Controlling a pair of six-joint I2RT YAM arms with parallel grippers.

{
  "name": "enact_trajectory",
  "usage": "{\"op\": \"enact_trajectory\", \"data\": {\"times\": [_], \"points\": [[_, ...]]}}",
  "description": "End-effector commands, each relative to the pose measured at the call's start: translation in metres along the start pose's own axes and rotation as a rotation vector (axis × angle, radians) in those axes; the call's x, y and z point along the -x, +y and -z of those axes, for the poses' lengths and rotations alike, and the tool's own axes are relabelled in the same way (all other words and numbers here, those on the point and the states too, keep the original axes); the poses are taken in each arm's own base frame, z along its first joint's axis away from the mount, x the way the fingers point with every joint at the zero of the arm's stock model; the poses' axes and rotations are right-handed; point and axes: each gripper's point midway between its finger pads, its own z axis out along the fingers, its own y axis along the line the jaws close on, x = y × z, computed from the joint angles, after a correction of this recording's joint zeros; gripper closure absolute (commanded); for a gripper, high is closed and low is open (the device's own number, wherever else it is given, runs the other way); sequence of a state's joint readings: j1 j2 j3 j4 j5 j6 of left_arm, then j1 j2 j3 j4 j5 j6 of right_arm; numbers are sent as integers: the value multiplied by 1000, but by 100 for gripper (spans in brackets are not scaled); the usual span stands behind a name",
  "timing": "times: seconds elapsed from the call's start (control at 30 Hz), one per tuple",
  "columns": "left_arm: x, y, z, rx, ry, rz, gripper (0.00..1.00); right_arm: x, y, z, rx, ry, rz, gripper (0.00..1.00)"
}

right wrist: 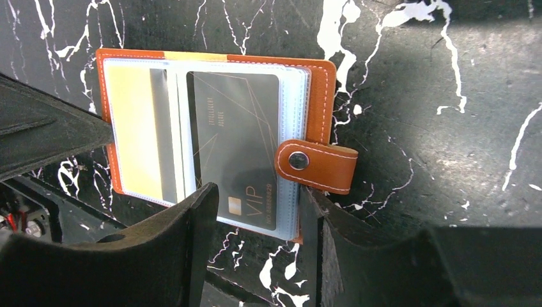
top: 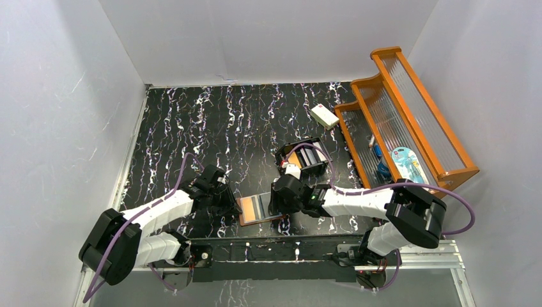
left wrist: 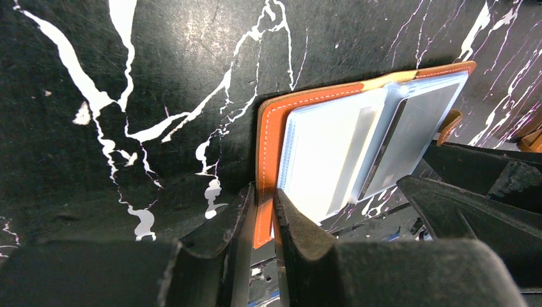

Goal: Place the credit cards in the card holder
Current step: Turn over the card slot in the card holder.

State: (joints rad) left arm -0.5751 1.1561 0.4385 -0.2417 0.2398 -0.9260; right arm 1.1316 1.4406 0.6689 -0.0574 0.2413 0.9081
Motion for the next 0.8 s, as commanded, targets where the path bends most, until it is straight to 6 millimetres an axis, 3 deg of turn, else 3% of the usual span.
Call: {"op": "enact_trajectory", "data": {"times": [0.0, 0.23, 0.77], "points": [[-2, 2, 1, 12, 15, -8, 84, 23, 8, 13, -22, -53, 22, 42], [-4, 2, 0, 5, 21, -3, 84, 27, 14, 18, -4, -57, 28, 42], [-3, 0, 2, -2, 17, -2, 84, 8, 13, -5, 16, -1, 19, 43]]}}
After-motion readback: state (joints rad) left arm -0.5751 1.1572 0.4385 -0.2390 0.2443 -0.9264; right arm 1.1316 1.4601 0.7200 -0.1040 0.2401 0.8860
